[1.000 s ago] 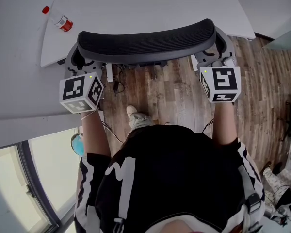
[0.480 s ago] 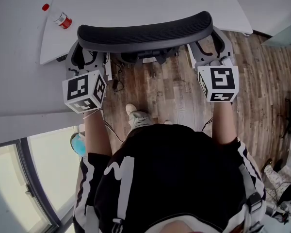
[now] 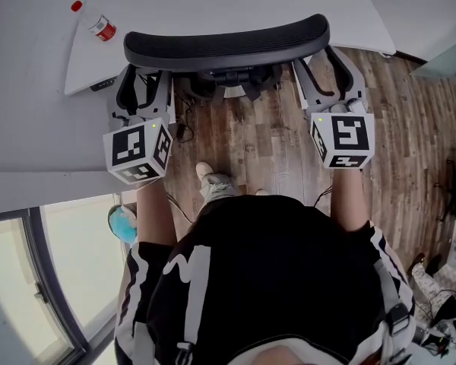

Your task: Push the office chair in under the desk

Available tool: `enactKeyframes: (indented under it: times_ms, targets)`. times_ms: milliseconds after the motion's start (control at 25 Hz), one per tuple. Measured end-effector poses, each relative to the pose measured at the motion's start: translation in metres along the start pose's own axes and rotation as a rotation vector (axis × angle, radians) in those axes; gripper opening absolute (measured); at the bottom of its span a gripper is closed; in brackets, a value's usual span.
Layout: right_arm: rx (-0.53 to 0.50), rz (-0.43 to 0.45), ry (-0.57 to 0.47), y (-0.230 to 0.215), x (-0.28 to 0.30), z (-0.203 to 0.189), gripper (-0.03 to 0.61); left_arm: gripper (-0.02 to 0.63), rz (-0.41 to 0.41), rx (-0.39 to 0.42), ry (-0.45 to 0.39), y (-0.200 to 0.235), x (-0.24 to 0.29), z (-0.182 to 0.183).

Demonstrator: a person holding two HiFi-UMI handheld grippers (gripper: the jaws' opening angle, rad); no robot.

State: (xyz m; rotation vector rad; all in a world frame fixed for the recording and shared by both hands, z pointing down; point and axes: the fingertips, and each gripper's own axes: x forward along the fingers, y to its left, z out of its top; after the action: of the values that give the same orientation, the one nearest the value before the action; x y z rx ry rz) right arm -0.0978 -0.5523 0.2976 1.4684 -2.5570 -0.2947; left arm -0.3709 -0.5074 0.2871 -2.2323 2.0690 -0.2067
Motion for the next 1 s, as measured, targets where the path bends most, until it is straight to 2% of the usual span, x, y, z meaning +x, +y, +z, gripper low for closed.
enactKeyframes:
  times_ms: [240,400,640,840,1000]
  targets:
    - [0.047,0.053,-0.001,0.011,-0.01,-0.005,0.241,0.244,0.0,-0.009,-0.006,-0.017,-0.015,-0.001]
    - [0.047,0.069,-0.006,0.017,-0.015,-0.007,0.186,0.21,0.008,-0.013,0.003,-0.027,-0.022,-0.011]
    - [0.049,0.098,-0.019,0.024,-0.027,-0.009,0.15,0.165,0.026,-0.019,0.012,-0.042,-0.036,-0.018]
    - [0.05,0.134,-0.03,0.028,-0.037,-0.008,0.118,0.103,0.038,-0.022,0.011,-0.056,-0.048,-0.017]
    - [0.065,0.165,-0.041,0.03,-0.046,-0.006,0.072,0.059,0.06,-0.03,-0.001,-0.067,-0.058,-0.015]
